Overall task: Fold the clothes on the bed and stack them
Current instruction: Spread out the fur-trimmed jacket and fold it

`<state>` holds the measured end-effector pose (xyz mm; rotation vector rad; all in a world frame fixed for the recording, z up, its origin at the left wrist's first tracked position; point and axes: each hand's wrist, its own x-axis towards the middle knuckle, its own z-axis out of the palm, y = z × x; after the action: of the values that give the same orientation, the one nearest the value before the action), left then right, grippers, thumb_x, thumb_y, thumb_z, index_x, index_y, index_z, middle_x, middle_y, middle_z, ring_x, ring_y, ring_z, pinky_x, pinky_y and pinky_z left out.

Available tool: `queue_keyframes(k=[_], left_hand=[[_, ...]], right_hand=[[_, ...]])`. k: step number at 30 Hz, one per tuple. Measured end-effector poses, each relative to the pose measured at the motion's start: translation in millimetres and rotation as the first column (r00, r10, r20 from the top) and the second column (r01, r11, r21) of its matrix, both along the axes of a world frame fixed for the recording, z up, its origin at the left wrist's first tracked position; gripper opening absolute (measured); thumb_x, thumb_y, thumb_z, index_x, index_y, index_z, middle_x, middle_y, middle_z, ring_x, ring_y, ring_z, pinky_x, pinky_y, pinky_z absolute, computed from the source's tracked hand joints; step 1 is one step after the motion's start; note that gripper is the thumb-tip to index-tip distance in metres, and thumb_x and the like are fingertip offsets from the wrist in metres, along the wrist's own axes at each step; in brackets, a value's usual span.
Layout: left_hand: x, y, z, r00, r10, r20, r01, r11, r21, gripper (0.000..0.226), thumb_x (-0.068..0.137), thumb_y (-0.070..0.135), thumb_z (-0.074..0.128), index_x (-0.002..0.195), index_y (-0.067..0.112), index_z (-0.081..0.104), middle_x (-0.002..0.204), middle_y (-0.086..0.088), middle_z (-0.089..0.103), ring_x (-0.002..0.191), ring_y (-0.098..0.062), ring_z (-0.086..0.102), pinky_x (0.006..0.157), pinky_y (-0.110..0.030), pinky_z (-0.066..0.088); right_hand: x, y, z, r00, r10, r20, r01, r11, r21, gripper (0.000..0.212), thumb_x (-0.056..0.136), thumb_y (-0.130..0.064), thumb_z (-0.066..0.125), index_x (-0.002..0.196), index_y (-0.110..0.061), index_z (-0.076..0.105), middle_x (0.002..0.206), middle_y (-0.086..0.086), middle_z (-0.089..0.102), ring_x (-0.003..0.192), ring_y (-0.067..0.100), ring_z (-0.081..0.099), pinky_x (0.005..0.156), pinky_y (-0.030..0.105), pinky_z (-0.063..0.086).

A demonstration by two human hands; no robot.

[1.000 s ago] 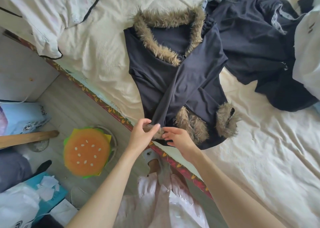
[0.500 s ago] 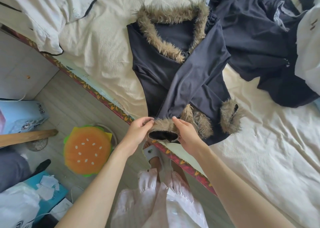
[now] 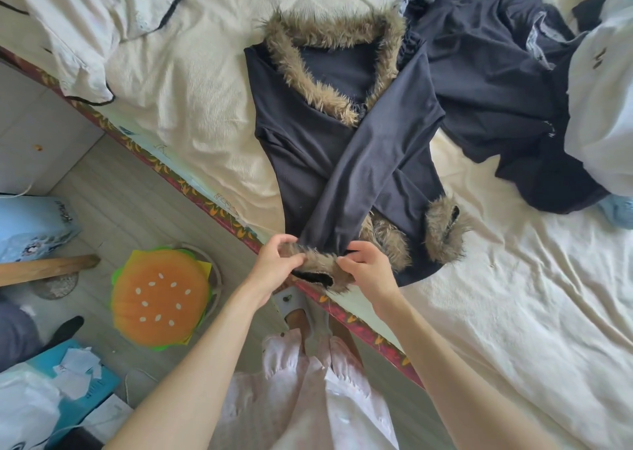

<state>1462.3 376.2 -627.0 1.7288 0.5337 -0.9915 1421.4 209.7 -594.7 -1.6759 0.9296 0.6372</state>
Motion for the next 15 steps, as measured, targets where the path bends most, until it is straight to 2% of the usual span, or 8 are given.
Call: queue_keyframes(k=[2,4,8,10,12,15], left_hand=[[-1.9,4.4,-3.6,0.999,0.036,0.040,-0.038,0.998,0.044,0.036,0.090,0.021,0.064,0.122,0.023,0.047,0.130,-0.002,0.048,0.118,-0.016,0.046,0.097,-0.032,0.041],[-9.1,6.4,-5.7,0.996,0.087,-0.017,-0.087,0.996,0.014,0.047,0.091,0.025,0.063,0.132,0.020,0.041,0.133,-0.001,0.044,0.122,-0.018,0.046,0.102,-0.037,0.042],[-26.0,7.0,-7.8,0.961,0.265,-0.078,-0.268,0.963,-0.025,0.060,0.089,0.028,0.064,0.139,0.019,0.033,0.130,-0.001,0.044,0.103,-0.008,0.051,0.089,-0.031,0.045],[-30.5,4.6,-9.5,0.931,0.346,-0.119,-0.352,0.936,-0.025,0.065,0.088,0.033,0.064,0.141,0.017,0.032,0.138,-0.002,0.044,0.108,-0.010,0.050,0.090,-0.034,0.045],[-32.6,-1.7,-10.3,0.913,0.370,-0.174,-0.379,0.925,-0.024,0.070,0.087,0.039,0.064,0.144,0.016,0.030,0.145,-0.002,0.039,0.118,-0.014,0.045,0.096,-0.039,0.043],[-32.3,-14.8,-10.8,0.879,0.417,-0.231,-0.437,0.899,-0.039,0.066,0.089,0.037,0.062,0.143,0.015,0.032,0.149,-0.003,0.035,0.130,-0.019,0.040,0.101,-0.042,0.040]], right_hand=[[-6.8,-8.2,-0.8,0.984,0.177,-0.016,-0.177,0.962,-0.206,0.029,0.091,-0.018,0.060,0.119,-0.014,0.056,0.084,-0.011,0.061,0.091,0.016,0.059,0.083,0.030,0.047],[-13.3,-19.7,1.1,0.967,0.254,-0.027,-0.247,0.900,-0.358,0.025,0.093,-0.021,0.055,0.117,-0.014,0.059,0.091,-0.004,0.066,0.095,0.020,0.059,0.081,0.028,0.043],[-13.6,-51.1,7.4,0.967,0.219,0.129,-0.109,0.817,-0.566,0.016,0.094,-0.023,0.052,0.098,-0.012,0.064,0.091,0.003,0.067,0.089,0.024,0.060,0.078,0.036,0.048],[-5.9,-69.8,5.6,0.952,0.253,0.173,-0.069,0.725,-0.685,0.018,0.094,-0.023,0.055,0.102,-0.009,0.062,0.098,0.006,0.063,0.095,0.025,0.054,0.082,0.037,0.042],[4.8,-88.9,0.1,0.975,0.190,0.118,-0.044,0.681,-0.731,0.033,0.092,-0.028,0.057,0.116,-0.006,0.055,0.115,0.011,0.055,0.110,0.030,0.046,0.092,0.041,0.035],[20.0,-112.9,-7.6,0.996,0.081,-0.046,-0.090,0.698,-0.710,0.062,0.088,-0.041,0.059,0.136,-0.006,0.038,0.137,0.014,0.040,0.127,0.033,0.034,0.100,0.048,0.031]])
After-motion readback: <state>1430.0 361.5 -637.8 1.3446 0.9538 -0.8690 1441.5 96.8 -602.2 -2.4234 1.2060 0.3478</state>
